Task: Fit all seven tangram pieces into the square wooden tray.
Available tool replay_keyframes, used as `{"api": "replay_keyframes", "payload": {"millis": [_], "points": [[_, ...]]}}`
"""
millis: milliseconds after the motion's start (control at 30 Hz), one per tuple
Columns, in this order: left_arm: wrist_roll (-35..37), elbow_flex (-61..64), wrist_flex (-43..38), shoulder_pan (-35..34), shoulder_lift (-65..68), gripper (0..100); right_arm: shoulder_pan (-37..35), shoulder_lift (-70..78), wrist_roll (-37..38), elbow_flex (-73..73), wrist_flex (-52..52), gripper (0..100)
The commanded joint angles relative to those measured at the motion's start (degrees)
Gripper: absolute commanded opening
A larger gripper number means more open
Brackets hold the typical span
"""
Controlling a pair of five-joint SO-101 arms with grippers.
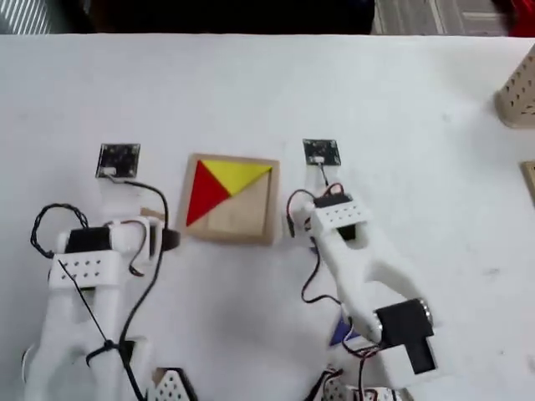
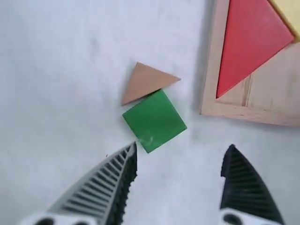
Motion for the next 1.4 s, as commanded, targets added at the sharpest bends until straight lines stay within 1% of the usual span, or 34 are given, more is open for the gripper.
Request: {"api": "replay_keyframes", "payload": {"millis": [0,67,100,167,300,433,500,567,633,700,767,867,1000,1167,1367], "points": [[0.79,-1.85,-0.18,-0.48,0.13,30,0.75,1.36,-0.09,-3.43,1.01,12.4],[0.79,-1.85,-0.18,-0.48,0.13,30,0.66,1.36,0.0,-3.43,0.92,3.5],[0.79,-1.85,-0.18,-0.57,0.13,30,0.66,1.36,0.0,-3.43,0.92,0.8],[0.79,-1.85,-0.18,-0.66,0.13,30,0.66,1.36,0.0,-3.43,0.92,4.0],[0.79,-1.85,-0.18,-0.66,0.13,30,0.66,1.36,0.09,-3.43,0.92,1.5],[0.7,-1.85,-0.18,-0.66,0.22,30,0.48,1.19,3.6,-3.6,1.36,1.7],[0.7,-1.85,-0.18,-0.66,0.22,30,-0.04,0.4,3.87,-5.27,4.09,1.8],[0.62,-1.76,-0.26,-0.66,0.4,30,-0.66,-1.27,3.96,-7.74,9.1,1.9],[-2.11,-1.76,-0.26,-0.48,0.4,30,-1.27,-3.21,3.96,-9.49,13.67,4.6],[-4.84,-1.76,-0.26,0.22,0.48,30,-2.07,-4.62,4.04,-9.67,15.96,11.4],[-4.84,-1.32,-0.26,1.36,0.57,30,-2.77,-5.05,4.48,-9.49,16.48,18.0],[-5.1,0.44,-2.29,2.95,0.22,30,-4.97,-5.41,9.67,-7.82,16.48,23.5],[-5.19,1.58,-4.66,3.12,0.22,30,-8.48,-5.05,11.08,-4.75,14.99,23.7],[-5.27,1.58,-4.66,3.03,0.22,30,-9.8,-4.97,10.9,2.11,5.23,23.7],[-5.27,1.76,-4.66,2.95,0.22,30,-7.43,-5.05,11.43,2.73,6.9,23.7]]}}
